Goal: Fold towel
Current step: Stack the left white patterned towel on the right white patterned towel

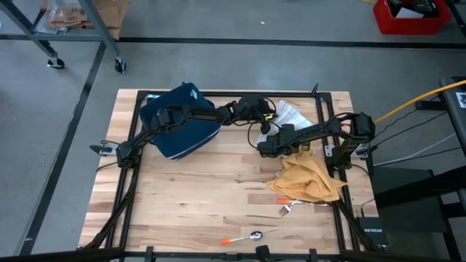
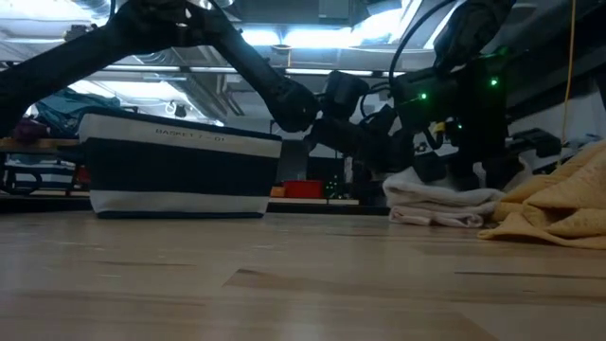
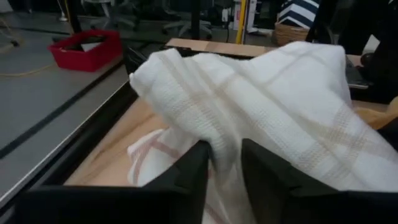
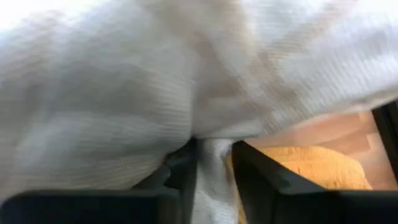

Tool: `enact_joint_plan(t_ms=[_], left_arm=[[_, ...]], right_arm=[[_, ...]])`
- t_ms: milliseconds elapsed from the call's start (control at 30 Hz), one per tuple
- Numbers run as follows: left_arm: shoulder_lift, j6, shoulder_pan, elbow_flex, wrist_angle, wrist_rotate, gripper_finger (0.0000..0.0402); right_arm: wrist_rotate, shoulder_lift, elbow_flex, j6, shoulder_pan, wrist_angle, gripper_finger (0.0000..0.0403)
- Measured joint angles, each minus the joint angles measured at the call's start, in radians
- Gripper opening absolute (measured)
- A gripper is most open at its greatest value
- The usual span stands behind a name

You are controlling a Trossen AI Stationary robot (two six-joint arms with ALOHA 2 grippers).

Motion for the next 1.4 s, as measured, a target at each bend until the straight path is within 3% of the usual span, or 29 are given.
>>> enact_joint_plan(t_ms=[167,300,733,1033,1267,1400], left_arm=[[0.000,-0.039,0.000,0.000,-0.025,-0.017,0.0144],[-0.025,-0.069,0.011,0.000,-0.032,-0.019,0.0161],[-0.151,-0.111,0.031,0.000,-0.098,-0.010,0.0164],[-0.182,-0.101,-0.029,0.000,-0.327,0.156,0.0164],[-0.181,0.029,-0.099,-0.001,-0.532,0.159,0.0164],[-0.181,0.067,-0.130,-0.024,-0.562,0.148,0.0164]], right_arm=[[-0.034,0.000,0.000,0.005,-0.005,-0.004,0.0155],[-0.064,-0.007,0.001,0.005,-0.004,-0.009,0.0172],[-0.056,-0.195,0.134,0.004,-0.003,-0.322,0.0166],[-0.227,-0.287,0.129,-0.126,-0.002,-0.349,0.0166],[-0.232,-0.288,0.059,-0.166,-0.036,-0.301,0.0166],[-0.234,-0.288,-0.010,-0.235,-0.087,-0.210,0.0166]])
